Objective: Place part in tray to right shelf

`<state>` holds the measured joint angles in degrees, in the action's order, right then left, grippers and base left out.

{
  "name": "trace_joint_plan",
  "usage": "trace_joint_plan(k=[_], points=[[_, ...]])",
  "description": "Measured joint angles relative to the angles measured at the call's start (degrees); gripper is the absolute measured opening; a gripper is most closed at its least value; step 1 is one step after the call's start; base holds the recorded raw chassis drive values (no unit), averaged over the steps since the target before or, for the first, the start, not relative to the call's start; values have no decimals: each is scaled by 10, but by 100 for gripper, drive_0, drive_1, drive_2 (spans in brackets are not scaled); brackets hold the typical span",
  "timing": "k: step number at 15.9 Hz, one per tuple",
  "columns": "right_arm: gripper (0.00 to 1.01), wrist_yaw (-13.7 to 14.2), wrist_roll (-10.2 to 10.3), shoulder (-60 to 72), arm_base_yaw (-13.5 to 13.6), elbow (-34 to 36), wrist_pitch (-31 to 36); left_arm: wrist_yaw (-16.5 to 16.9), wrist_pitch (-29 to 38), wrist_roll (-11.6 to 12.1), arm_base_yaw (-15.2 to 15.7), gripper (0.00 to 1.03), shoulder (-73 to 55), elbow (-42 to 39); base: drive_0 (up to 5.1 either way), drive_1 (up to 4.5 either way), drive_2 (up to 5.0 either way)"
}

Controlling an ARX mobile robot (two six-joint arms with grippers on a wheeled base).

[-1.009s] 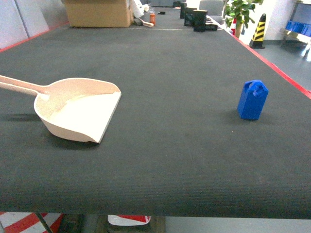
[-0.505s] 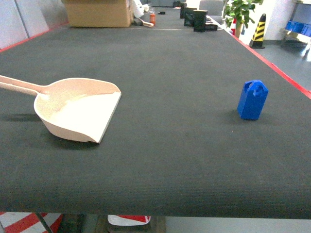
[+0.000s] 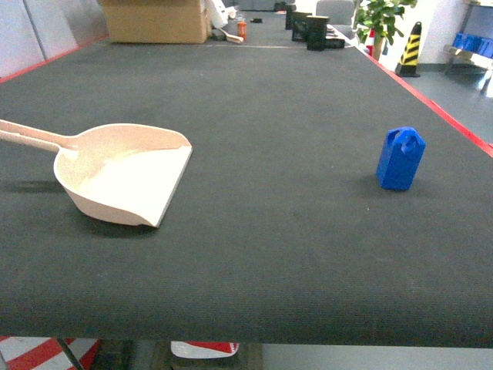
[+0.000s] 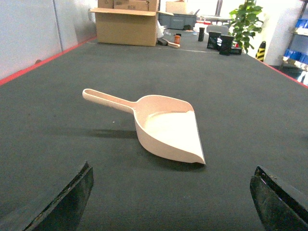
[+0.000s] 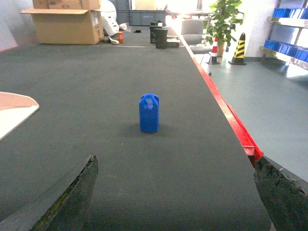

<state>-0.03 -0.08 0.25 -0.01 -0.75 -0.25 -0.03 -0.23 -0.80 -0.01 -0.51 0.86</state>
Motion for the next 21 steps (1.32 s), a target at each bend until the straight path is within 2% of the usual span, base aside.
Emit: trace_joint_plan(k=[21], points=[[98, 0, 0, 0, 0, 0, 0, 0, 0, 0, 0, 98, 0, 0, 0, 0, 0]])
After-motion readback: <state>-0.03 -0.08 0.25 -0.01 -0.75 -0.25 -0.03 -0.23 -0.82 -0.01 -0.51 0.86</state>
